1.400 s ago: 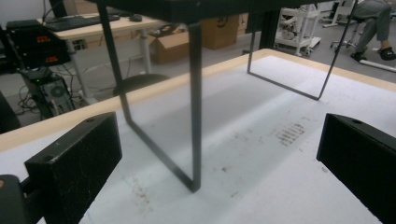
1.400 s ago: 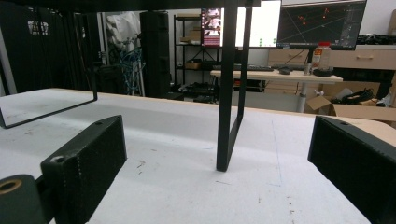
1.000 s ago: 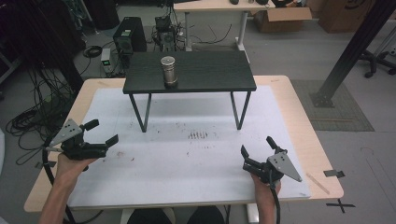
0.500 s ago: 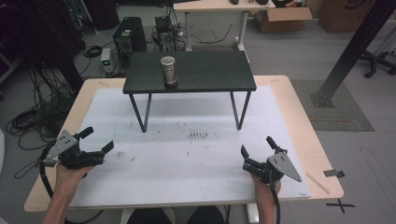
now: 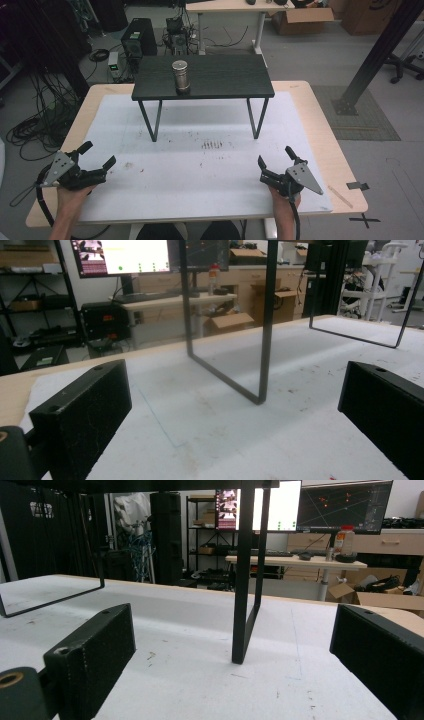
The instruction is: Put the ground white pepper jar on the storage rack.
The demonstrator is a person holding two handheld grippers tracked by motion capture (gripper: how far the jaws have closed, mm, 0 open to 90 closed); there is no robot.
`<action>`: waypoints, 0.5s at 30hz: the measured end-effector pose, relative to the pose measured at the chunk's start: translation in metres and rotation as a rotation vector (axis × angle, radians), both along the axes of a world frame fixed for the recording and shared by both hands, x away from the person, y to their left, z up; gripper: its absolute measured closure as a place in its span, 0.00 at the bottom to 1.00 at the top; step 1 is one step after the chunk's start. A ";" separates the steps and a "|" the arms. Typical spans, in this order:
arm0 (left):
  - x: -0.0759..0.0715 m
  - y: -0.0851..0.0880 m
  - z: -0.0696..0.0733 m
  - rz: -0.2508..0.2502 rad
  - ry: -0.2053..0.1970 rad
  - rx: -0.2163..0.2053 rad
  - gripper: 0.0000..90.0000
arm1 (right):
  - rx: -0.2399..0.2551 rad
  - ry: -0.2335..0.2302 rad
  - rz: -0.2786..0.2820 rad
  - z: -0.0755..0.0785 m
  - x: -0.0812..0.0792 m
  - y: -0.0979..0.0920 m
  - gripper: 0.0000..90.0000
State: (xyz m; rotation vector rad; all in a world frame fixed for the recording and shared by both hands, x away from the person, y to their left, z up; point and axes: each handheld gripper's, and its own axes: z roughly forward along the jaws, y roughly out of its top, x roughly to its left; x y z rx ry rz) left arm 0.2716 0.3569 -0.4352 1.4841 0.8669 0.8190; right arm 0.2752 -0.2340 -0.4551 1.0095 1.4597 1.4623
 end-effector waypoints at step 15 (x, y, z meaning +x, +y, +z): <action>-0.010 0.003 -0.018 0.047 -0.048 -0.031 0.01 | 0.000 0.000 0.000 0.000 0.000 0.000 0.04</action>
